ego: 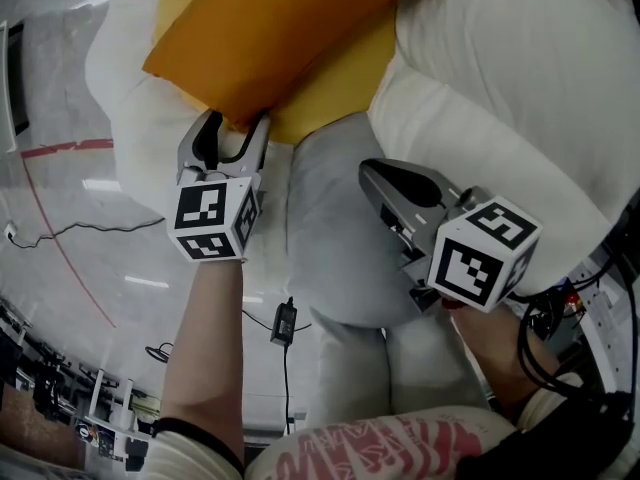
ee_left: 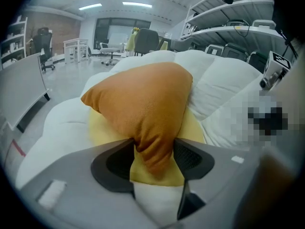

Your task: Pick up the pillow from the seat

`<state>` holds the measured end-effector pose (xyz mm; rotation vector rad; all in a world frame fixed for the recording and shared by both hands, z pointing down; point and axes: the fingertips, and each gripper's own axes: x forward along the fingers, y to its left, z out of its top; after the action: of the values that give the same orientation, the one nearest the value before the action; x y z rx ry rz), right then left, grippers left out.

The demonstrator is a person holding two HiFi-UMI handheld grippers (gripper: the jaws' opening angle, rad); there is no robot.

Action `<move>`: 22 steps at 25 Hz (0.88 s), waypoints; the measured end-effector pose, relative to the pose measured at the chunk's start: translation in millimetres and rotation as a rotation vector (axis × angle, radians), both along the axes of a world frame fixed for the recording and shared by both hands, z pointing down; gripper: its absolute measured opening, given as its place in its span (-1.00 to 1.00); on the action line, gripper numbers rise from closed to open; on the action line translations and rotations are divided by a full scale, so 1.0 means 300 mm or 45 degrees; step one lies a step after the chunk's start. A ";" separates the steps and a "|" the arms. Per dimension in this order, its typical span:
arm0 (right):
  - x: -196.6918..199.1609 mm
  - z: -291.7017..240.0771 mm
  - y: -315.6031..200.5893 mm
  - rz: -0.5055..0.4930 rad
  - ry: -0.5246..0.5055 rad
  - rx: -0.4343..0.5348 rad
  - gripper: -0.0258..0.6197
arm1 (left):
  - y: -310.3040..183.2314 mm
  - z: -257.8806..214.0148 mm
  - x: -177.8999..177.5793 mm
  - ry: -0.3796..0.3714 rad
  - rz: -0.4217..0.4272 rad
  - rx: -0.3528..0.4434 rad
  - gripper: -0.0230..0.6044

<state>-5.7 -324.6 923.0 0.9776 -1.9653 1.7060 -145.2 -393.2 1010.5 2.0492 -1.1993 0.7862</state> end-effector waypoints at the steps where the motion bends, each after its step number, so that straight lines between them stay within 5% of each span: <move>1: 0.000 0.002 0.001 -0.007 0.004 0.005 -0.90 | 0.000 -0.001 0.001 -0.003 0.001 0.011 -0.07; 8: 0.000 -0.001 -0.002 -0.021 0.011 0.023 -0.90 | -0.015 -0.060 0.020 0.152 -0.092 -0.087 -0.43; 14: -0.023 -0.017 0.009 0.027 -0.076 0.008 -0.90 | 0.065 -0.137 0.057 0.412 -0.139 -0.203 -0.47; 22: -0.050 -0.093 0.055 0.070 -0.150 -0.023 -0.90 | 0.177 -0.273 0.144 0.631 -0.231 -0.286 -0.51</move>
<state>-20.7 -308.2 895.1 0.9527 -2.0093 1.8474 -102.1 -340.2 928.6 1.7774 -0.9476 0.2829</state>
